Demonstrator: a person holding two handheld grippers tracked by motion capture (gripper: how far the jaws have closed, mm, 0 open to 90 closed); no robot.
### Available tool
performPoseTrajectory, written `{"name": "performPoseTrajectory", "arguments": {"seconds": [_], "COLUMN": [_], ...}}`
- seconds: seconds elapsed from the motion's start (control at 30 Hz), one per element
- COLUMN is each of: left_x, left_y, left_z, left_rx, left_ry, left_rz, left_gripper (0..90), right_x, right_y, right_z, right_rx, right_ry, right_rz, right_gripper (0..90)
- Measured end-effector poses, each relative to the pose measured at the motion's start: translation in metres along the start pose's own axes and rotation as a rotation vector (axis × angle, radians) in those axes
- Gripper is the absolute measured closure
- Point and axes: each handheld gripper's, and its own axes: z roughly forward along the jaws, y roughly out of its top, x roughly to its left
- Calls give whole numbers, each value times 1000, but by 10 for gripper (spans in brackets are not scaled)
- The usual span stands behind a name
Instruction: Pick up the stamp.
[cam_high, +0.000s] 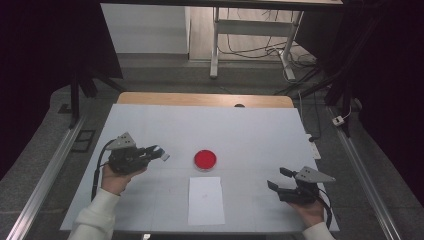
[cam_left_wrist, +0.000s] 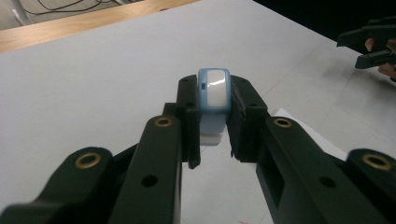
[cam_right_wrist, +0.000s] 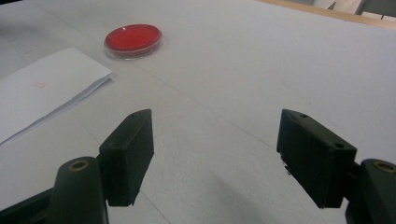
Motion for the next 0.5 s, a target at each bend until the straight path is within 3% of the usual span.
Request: {"name": "performPoseTrajectory", "arguments": {"seconds": [0.5], "left_x": [-13], "left_y": [11], "left_z": [21], "left_rx": [17], "left_ry": [-42], "left_rz": [27], "left_gripper": [752], "right_x": [0], "right_y": [0], "right_z": [0], "right_rx": [-6], "right_ry": [1], "right_rz": [11], "right_gripper": [272]}}
